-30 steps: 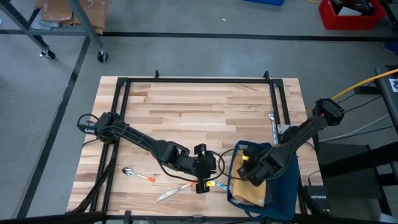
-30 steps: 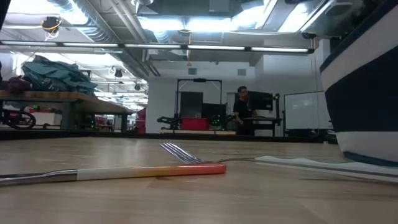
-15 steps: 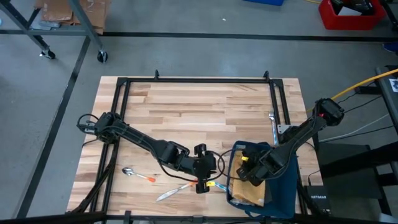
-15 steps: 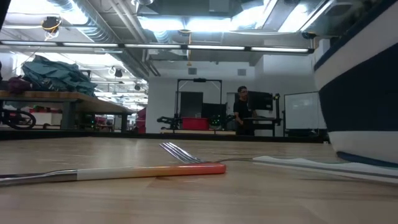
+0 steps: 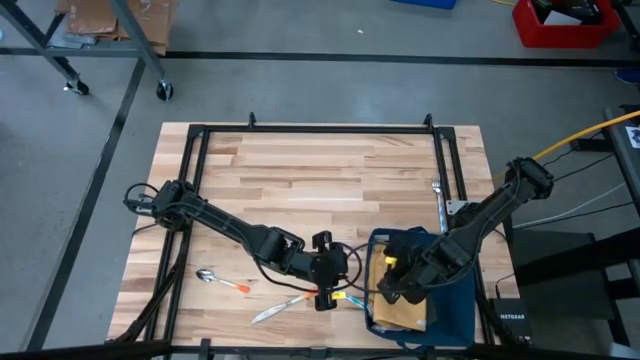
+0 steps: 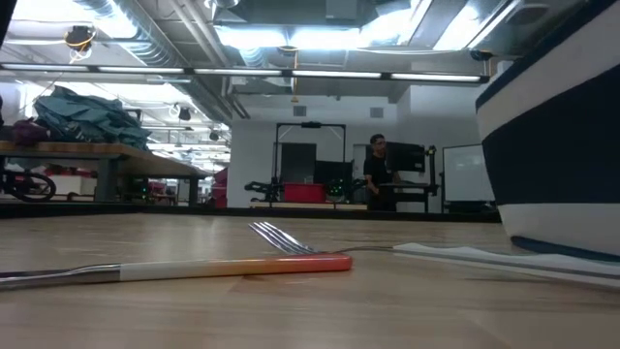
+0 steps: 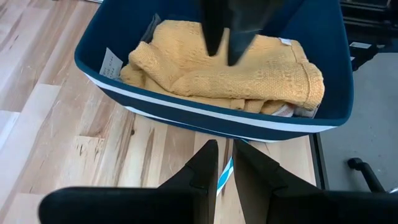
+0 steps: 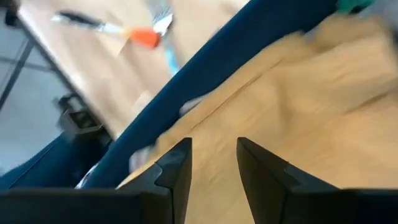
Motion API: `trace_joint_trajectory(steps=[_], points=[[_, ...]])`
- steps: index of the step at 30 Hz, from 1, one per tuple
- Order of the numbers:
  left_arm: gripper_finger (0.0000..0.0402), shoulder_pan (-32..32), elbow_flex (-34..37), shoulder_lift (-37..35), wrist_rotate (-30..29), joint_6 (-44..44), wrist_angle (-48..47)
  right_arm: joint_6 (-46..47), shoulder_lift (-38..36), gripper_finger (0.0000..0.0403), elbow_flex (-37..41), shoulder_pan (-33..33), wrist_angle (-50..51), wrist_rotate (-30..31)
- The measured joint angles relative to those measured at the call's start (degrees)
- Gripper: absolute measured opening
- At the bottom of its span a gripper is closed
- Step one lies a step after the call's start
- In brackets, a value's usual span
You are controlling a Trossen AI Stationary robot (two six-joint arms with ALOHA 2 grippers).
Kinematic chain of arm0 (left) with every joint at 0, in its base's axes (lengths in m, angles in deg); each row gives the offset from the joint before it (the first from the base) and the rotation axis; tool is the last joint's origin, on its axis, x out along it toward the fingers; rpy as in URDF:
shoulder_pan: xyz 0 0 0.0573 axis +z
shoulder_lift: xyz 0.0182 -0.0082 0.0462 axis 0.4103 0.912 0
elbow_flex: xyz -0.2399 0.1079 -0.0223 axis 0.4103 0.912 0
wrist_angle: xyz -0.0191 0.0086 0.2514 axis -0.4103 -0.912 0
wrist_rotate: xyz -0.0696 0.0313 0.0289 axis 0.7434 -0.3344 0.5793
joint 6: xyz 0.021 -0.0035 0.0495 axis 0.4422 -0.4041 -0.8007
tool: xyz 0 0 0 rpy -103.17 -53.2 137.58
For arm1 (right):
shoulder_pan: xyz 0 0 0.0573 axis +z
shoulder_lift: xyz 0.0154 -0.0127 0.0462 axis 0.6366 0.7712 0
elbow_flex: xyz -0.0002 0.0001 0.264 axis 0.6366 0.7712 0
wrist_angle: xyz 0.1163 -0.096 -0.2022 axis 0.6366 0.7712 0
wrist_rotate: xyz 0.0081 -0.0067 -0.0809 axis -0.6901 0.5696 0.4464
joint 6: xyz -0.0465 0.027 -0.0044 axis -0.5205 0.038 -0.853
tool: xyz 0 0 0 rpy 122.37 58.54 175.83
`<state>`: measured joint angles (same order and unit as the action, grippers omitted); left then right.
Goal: Fold towel
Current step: Put the stacked towels into the laundry bin
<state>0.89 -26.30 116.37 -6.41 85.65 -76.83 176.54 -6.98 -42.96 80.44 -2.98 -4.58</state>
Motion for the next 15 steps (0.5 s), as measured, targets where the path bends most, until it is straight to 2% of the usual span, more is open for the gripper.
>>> trace_joint_trajectory(steps=[7,15], points=[[0.0043,0.0,0.0,0.02,0.0,0.0,0.03,0.26,4.44,0.0131,-0.05,2.42,-4.35,-3.61],[0.0043,0.02,0.0,0.02,0.0,0.0,0.05,0.99,15.33,0.0131,-0.14,4.64,-8.28,-2.75]])
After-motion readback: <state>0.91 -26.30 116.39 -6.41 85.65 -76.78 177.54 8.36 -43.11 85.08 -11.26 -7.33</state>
